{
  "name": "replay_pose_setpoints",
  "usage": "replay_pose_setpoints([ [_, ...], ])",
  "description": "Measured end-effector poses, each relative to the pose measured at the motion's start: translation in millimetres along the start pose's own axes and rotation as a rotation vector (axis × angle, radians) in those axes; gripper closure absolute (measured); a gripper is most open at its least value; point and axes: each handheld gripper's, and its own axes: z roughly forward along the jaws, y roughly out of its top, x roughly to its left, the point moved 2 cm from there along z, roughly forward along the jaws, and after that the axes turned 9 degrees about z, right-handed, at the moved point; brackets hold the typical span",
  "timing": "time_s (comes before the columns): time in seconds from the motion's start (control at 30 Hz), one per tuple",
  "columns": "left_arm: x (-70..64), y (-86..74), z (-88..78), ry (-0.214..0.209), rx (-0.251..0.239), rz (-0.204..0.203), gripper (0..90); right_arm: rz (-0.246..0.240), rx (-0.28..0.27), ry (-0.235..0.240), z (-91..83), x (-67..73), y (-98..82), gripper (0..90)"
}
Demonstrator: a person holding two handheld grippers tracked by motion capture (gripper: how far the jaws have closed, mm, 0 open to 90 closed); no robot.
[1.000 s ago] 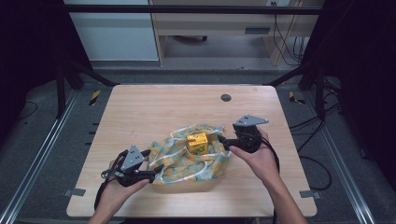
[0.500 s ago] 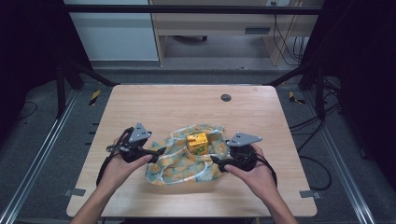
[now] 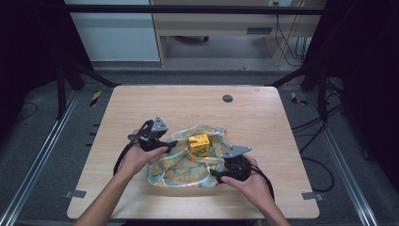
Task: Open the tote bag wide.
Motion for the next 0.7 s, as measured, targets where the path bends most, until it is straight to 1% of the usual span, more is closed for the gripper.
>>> replay_pose_setpoints([
  [0.07,-2.4,-0.8,6.0,-0.006,0.02,0.012,40.6,-0.011,0.0,-0.004,0.0,0.6,-4.8,34.2],
  [0.1,-3.2,-0.7,8.0,-0.004,0.03,0.025,44.1,-0.012,0.007,-0.005,0.3,0.5,-6.4,38.8],
  [0.13,-3.7,-0.8,9.4,0.003,0.035,0.029,49.4,-0.021,0.014,-0.008,0.7,0.3,-8.0,45.7],
  [0.17,-4.1,-0.9,11.1,0.009,0.036,0.027,55.6,-0.023,0.016,-0.006,1.2,0.4,-9.0,50.9],
  [0.2,-4.5,-0.9,13.1,0.0,0.033,0.024,61.4,-0.026,0.025,-0.005,2.2,0.3,-10.4,56.2],
  [0.27,-4.7,-0.7,15.1,0.0,0.032,0.023,69.7,-0.043,0.038,-0.007,3.7,-0.1,-12.6,68.0],
  [0.33,-4.2,0.3,17.1,0.003,0.019,0.014,75.8,-0.048,0.048,0.002,4.2,-1.2,-14.4,77.3],
  [0.37,-3.5,0.8,17.0,0.007,0.018,0.01,78.3,-0.058,0.052,-0.002,3.9,-2.7,-15.4,81.6],
  [0.4,-2.3,1.3,17.4,0.013,0.013,0.002,80.7,-0.056,0.056,0.001,3.7,-3.6,-16.1,85.8],
  [0.47,0.9,1.8,19.8,0.034,0.009,-0.011,84.4,-0.055,0.063,0.006,2.7,-7.0,-18.4,88.8],
  [0.53,4.1,0.7,23.8,0.053,0.025,-0.013,86.1,-0.069,0.085,0.002,1.1,-10.2,-21.0,89.3],
  [0.57,5.8,-0.3,25.6,0.059,0.03,-0.018,86.3,-0.074,0.088,-0.002,0.6,-11.5,-22.0,89.4],
  [0.63,10.8,-3.7,30.1,0.069,0.041,-0.042,86.7,-0.076,0.099,-0.01,-1.6,-15.0,-24.4,89.6],
  [0.67,13.4,-5.7,32.4,0.083,0.043,-0.055,87.0,-0.078,0.102,-0.012,-2.9,-17.4,-25.9,89.6],
  [0.7,14.9,-7.1,34.1,0.085,0.045,-0.064,87.2,-0.071,0.101,-0.018,-4.6,-20.4,-27.8,89.6],
])
